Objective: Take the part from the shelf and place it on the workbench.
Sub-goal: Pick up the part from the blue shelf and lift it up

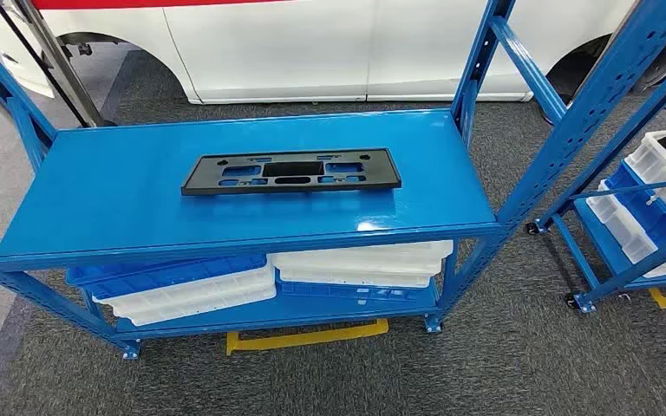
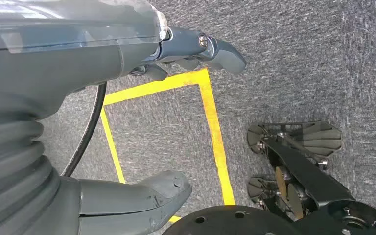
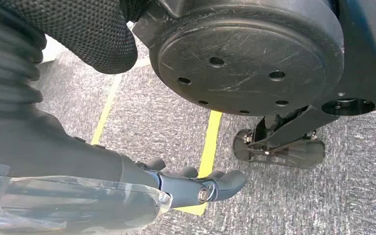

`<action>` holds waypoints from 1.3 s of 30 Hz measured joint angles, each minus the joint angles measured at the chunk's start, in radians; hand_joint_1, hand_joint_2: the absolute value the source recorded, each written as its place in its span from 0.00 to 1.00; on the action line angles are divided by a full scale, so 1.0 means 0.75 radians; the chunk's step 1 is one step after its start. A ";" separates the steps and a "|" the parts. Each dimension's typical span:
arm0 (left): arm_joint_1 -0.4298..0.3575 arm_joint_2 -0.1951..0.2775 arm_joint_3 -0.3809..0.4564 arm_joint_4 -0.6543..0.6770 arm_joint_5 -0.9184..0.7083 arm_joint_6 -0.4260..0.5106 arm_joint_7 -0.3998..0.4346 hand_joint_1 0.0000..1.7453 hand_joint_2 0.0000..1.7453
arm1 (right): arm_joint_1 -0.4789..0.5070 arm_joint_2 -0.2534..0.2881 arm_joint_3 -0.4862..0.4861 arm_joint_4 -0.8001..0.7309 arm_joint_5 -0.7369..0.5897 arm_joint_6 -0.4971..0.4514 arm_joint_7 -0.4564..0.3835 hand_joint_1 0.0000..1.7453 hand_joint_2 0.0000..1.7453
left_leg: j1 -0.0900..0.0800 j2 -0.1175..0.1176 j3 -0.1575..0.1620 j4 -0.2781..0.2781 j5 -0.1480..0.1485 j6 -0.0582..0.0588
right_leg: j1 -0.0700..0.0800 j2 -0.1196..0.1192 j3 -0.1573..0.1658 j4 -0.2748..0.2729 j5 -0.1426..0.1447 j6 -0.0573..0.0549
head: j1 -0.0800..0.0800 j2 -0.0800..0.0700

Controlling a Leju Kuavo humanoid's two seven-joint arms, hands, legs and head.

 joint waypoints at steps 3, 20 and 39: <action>0.000 0.000 0.000 0.000 0.000 0.000 0.000 0.00 1.00 | 0.000 0.000 0.000 0.000 0.000 0.000 0.000 0.00 1.00 | 0.000 0.000 0.000 0.000 0.000 0.000 | 0.000 0.000 0.000 0.000 0.000 0.000 | 0.000 0.000; -0.002 0.000 0.003 0.000 -0.003 0.000 0.000 0.00 1.00 | -0.002 0.001 -0.006 0.001 0.008 0.001 0.000 0.00 1.00 | 0.000 0.000 0.000 0.000 0.000 0.000 | 0.000 0.000 0.000 0.000 0.000 0.000 | 0.000 0.000; -0.107 -0.062 0.229 0.072 -0.278 0.056 0.046 0.00 1.00 | -0.111 0.073 -0.461 0.122 0.632 0.092 -0.028 0.00 1.00 | 0.000 0.000 0.000 0.000 0.000 0.000 | 0.001 0.000 0.000 0.000 0.000 0.000 | 0.000 0.000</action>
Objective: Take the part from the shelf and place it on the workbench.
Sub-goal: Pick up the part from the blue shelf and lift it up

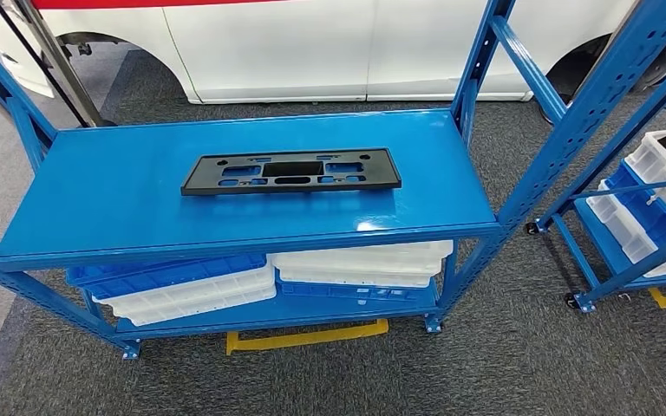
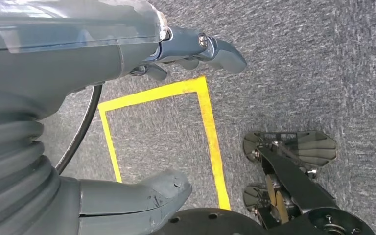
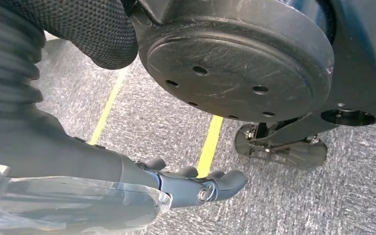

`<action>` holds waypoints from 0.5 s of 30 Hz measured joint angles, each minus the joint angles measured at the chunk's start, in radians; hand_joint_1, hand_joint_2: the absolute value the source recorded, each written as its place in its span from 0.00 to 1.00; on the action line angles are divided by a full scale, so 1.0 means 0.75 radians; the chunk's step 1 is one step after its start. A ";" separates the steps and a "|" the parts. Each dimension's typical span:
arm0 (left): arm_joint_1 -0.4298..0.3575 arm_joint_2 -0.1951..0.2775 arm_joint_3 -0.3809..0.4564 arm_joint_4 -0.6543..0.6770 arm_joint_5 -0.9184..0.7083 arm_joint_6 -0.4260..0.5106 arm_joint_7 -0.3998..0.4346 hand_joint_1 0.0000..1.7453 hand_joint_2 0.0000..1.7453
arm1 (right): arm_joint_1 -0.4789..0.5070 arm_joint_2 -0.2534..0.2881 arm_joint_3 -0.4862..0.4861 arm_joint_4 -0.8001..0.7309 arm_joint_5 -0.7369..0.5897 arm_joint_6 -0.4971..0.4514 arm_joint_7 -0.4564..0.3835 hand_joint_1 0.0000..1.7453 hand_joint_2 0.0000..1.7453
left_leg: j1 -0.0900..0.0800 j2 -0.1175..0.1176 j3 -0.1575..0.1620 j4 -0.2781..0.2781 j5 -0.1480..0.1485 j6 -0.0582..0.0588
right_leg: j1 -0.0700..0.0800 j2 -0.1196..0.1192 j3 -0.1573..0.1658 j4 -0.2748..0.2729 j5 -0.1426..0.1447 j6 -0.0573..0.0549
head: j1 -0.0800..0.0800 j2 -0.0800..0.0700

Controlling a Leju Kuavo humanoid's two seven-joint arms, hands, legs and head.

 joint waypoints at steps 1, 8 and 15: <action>-0.006 -0.005 0.014 0.007 -0.016 0.003 0.002 0.00 1.00 | -0.006 0.003 -0.028 0.008 0.036 0.006 -0.003 0.00 1.00 | 0.000 0.000 0.000 0.000 0.000 0.000 | 0.000 0.000 0.000 0.000 0.000 0.000 | 0.000 0.000; -0.048 -0.032 0.112 0.056 -0.117 0.016 0.011 0.00 0.00 | -0.047 0.032 -0.175 0.059 0.312 0.013 -0.086 0.00 0.00 | 0.000 -0.001 0.000 0.000 0.000 0.000 | 0.001 0.000 0.001 0.000 0.000 0.000 | 0.000 0.000; -0.076 -0.047 0.201 0.095 -0.169 -0.019 -0.024 0.00 0.00 | -0.085 0.062 -0.186 0.063 0.491 -0.092 -0.304 0.00 0.00 | 0.000 -0.004 0.000 0.000 0.000 0.000 | 0.001 -0.003 0.003 0.000 0.000 0.000 | 0.000 0.000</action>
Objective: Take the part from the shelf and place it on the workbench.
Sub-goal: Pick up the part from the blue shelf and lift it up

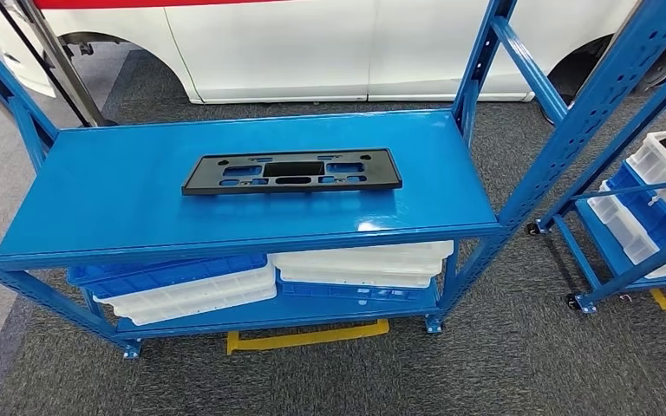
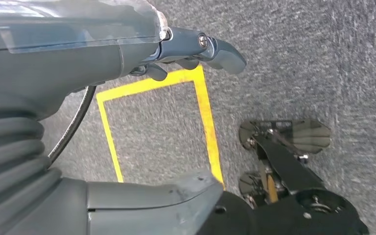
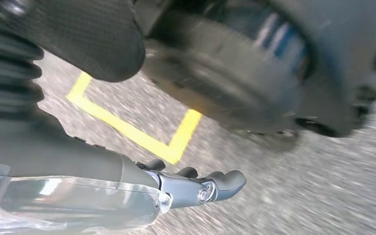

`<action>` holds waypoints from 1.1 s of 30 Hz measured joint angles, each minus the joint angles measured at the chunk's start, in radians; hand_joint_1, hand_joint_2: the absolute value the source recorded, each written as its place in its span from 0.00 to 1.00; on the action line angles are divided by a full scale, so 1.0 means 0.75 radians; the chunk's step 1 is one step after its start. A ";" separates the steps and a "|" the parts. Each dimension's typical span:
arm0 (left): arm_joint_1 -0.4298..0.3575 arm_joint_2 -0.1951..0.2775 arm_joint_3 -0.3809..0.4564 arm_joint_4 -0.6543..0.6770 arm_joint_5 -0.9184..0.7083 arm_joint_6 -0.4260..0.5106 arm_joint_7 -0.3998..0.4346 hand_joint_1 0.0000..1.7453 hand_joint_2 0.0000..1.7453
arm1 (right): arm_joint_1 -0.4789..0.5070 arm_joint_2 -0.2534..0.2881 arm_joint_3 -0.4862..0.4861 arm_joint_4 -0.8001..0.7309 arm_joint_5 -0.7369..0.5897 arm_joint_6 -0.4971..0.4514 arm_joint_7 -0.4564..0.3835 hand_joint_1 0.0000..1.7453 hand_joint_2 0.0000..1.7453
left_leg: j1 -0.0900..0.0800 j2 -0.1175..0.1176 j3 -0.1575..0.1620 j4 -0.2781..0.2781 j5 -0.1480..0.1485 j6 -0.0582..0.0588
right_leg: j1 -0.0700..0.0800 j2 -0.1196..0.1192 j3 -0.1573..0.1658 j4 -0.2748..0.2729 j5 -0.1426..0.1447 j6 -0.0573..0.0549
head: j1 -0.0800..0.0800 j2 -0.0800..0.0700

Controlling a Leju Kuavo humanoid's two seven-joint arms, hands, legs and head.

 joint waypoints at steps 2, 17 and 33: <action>-0.005 -0.002 0.018 0.009 -0.011 -0.009 -0.011 0.00 0.00 | 0.003 0.005 0.033 -0.022 0.006 -0.036 -0.058 0.00 0.00 | 0.000 0.000 0.000 0.000 0.000 0.000 | 0.000 0.000 0.000 0.000 0.000 0.000 | 0.000 0.000; -0.018 -0.009 0.074 0.032 -0.058 -0.027 -0.042 0.00 0.00 | 0.194 -0.091 0.431 -0.485 -0.084 -0.108 -0.113 0.00 0.00 | -0.003 -0.013 -0.006 0.000 0.000 0.001 | -0.004 -0.008 0.010 0.000 -0.003 0.005 | -0.001 0.000; -0.030 -0.019 0.107 0.052 -0.118 -0.033 -0.094 0.00 0.00 | 0.337 -0.377 0.929 -1.124 -0.220 -0.109 -0.115 0.00 0.00 | -0.013 -0.039 -0.006 -0.001 0.003 0.006 | -0.016 -0.028 0.021 0.002 -0.009 0.015 | -0.001 0.000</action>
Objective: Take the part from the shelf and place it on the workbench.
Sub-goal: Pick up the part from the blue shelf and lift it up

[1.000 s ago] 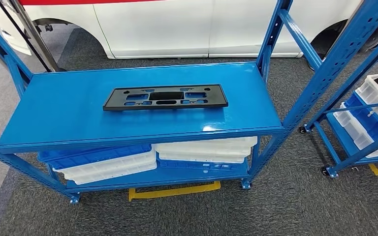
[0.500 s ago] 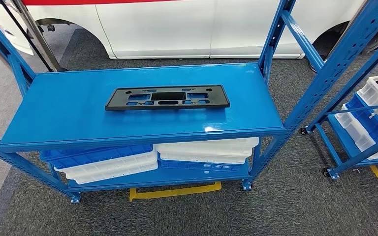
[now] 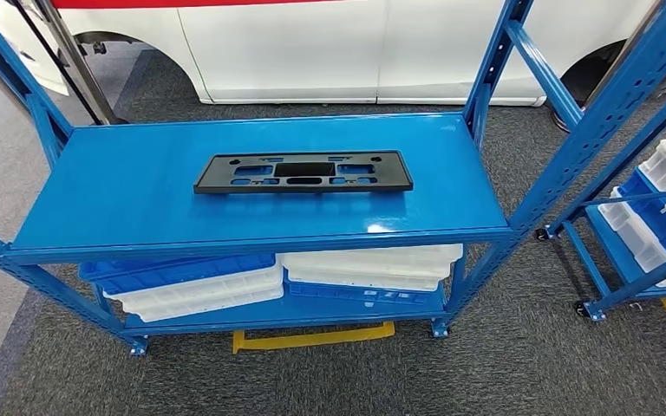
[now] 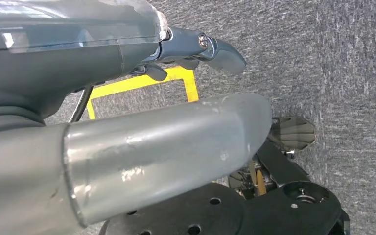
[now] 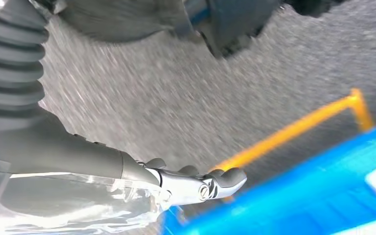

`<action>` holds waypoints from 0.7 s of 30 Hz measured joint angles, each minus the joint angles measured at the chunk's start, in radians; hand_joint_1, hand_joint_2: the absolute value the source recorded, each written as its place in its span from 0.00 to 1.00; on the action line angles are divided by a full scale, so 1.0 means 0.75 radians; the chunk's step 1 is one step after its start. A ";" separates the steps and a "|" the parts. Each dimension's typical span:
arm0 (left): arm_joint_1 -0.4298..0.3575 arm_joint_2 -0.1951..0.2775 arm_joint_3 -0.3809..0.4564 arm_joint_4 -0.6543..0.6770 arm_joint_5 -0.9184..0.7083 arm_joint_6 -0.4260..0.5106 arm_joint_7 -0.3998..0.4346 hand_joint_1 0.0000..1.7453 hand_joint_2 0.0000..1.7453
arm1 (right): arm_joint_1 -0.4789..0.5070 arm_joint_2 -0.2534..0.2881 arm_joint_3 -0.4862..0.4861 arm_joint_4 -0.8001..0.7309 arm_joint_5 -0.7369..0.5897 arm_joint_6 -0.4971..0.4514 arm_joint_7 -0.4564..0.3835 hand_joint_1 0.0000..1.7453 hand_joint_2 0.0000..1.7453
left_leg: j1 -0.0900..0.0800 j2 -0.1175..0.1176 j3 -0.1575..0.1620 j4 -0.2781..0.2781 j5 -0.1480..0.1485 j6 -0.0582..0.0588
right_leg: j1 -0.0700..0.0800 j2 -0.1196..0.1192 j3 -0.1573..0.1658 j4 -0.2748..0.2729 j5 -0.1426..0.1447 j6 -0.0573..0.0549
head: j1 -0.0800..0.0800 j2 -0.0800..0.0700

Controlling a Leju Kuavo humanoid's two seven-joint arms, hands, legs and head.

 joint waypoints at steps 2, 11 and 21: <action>-0.001 -0.002 0.001 0.002 -0.008 0.000 -0.005 0.00 0.00 | 0.003 -0.050 0.059 -0.083 -0.014 -0.001 0.001 0.00 0.00 | -0.001 -0.002 0.000 0.000 0.001 0.001 | -0.001 -0.002 0.000 0.000 0.000 0.001 | 0.000 0.000; -0.010 -0.011 0.011 0.014 -0.047 0.001 -0.024 0.00 0.00 | -0.002 -0.274 0.291 -0.447 -0.068 -0.005 0.014 0.00 0.00 | -0.003 -0.010 -0.002 0.000 0.003 0.004 | -0.004 -0.012 0.000 0.000 -0.001 0.002 | 0.000 0.000; -0.017 -0.019 0.026 0.024 -0.082 0.005 -0.035 0.00 0.00 | -0.036 -0.440 0.453 -0.703 -0.133 -0.008 0.028 0.00 0.00 | -0.006 -0.011 -0.005 0.001 0.004 0.006 | -0.007 -0.016 -0.005 0.001 -0.001 0.003 | 0.000 0.000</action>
